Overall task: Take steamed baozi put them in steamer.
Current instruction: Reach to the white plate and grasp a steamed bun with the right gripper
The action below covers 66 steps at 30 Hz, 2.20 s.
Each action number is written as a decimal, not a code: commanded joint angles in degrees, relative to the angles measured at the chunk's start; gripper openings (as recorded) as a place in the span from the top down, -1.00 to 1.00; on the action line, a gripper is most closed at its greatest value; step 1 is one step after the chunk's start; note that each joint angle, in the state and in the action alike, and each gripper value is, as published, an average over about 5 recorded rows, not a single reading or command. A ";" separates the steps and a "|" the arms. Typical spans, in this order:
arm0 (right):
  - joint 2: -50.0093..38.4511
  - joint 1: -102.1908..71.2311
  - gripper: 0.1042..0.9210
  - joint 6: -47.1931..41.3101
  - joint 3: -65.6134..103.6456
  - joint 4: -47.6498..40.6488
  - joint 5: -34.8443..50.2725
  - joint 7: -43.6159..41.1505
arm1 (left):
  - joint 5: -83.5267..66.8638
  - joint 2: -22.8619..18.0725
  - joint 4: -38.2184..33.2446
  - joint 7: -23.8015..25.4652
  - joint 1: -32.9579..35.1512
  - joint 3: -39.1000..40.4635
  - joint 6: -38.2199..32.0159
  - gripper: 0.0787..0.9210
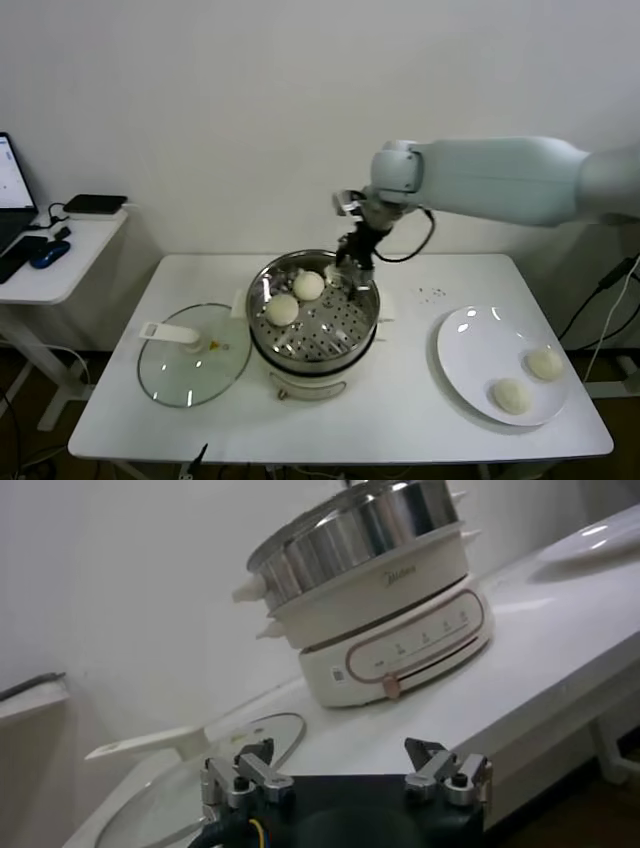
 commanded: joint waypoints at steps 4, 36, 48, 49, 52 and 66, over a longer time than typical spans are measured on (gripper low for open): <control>-24.83 5.64 -0.76 3.91 -10.31 14.95 -12.30 -1.91 | 0.67 -0.46 0.07 0.08 0.18 0.06 0.10 -0.77; -43.83 -28.90 -0.76 12.18 11.91 1.40 -40.67 -3.81 | 3.08 -2.95 0.18 -0.32 1.54 -0.24 -0.80 -0.77; -42.38 -40.57 -0.76 10.76 22.80 -0.49 -41.97 -2.22 | 3.21 -3.08 0.53 -0.35 1.60 -0.41 -0.91 -0.77; -42.32 -41.45 -0.76 10.62 23.60 -0.56 -42.12 -2.15 | 3.22 -3.07 0.51 -0.34 1.61 -0.42 -0.89 -0.77; -41.99 -43.38 -0.76 10.29 25.56 -0.78 -42.40 -1.88 | 3.25 -2.99 0.36 -0.33 1.63 -0.44 -0.71 -0.77; -39.13 -42.79 -0.76 9.61 26.78 -1.96 -41.41 -0.67 | 3.42 -2.97 0.14 -0.30 1.61 -0.29 -0.45 -0.77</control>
